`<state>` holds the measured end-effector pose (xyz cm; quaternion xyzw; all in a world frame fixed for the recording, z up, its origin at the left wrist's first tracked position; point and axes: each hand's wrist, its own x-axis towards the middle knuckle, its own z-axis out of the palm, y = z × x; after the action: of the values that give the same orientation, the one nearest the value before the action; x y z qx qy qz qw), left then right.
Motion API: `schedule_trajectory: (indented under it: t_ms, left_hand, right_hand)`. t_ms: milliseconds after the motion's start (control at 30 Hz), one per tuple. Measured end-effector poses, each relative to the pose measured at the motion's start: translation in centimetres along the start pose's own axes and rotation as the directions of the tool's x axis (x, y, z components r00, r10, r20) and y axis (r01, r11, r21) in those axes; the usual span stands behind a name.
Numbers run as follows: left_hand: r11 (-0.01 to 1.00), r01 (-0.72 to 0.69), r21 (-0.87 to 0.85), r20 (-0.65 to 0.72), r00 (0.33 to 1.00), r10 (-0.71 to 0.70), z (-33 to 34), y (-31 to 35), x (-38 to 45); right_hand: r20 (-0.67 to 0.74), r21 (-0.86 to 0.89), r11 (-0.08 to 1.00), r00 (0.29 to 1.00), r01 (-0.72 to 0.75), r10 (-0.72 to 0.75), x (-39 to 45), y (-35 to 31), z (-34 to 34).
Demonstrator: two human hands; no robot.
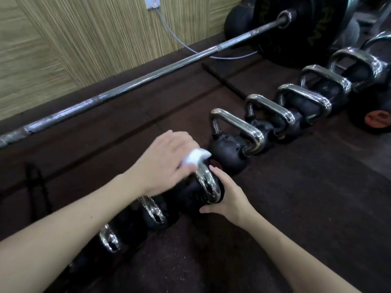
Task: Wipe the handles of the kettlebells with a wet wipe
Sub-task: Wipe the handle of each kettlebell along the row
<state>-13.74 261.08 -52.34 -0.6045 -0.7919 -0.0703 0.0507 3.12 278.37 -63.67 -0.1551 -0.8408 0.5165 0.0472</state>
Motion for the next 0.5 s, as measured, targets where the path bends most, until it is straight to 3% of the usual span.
schedule_trajectory:
  t_ms: [33,67,133,233,267,300,333,367,433,500]
  left_hand:
    - [0.971,0.113,-0.211,-0.017,0.993,-0.120,-0.1,-0.4,0.2]
    - [0.871,0.214,-0.442,-0.021,0.968,-0.249,0.1,-0.5,0.4]
    - [0.544,0.380,-0.748,0.073,0.862,-0.502,0.4,0.5,1.2]
    - [0.110,0.504,-0.857,0.296,0.654,-0.696,1.6,1.1,1.9]
    - [0.004,0.510,-0.860,0.358,0.610,-0.707,1.8,1.0,2.0]
    - [-0.037,0.504,-0.863,0.377,0.593,-0.712,1.9,1.0,1.8]
    - [-0.014,0.492,-0.871,0.351,0.601,-0.718,2.0,1.3,1.4]
    - [0.096,0.476,-0.874,0.275,0.648,-0.710,2.1,1.8,0.7]
    - [0.505,0.366,-0.782,0.011,0.817,-0.577,1.7,3.2,-1.3]
    - [0.838,0.208,-0.504,-0.163,0.930,-0.329,1.3,3.9,-3.3]
  right_hand:
    - [0.011,-0.002,1.000,1.000,-0.001,0.001,0.0,-0.1,-0.1]
    - [0.019,-0.008,1.000,1.000,-0.004,0.004,0.0,-0.3,-0.2]
    - [0.025,-0.018,1.000,1.000,-0.006,0.006,0.0,-0.3,-0.3]
    - [0.025,-0.027,0.999,1.000,-0.018,0.019,-0.1,-0.6,-0.4]
    - [0.027,-0.026,0.999,0.999,-0.023,0.023,-0.1,-0.6,-0.4]
    - [0.023,-0.027,0.999,0.999,-0.021,0.022,-0.1,-0.5,-0.4]
    - [0.024,-0.024,1.000,1.000,-0.019,0.019,-0.1,-0.5,-0.5]
    - [0.026,-0.021,1.000,1.000,-0.013,0.013,-0.2,-0.4,-0.5]
    - [0.024,-0.015,1.000,1.000,0.000,0.000,-0.1,-0.3,-0.5]
    - [0.016,0.004,1.000,1.000,0.000,0.000,0.0,0.0,-0.3]
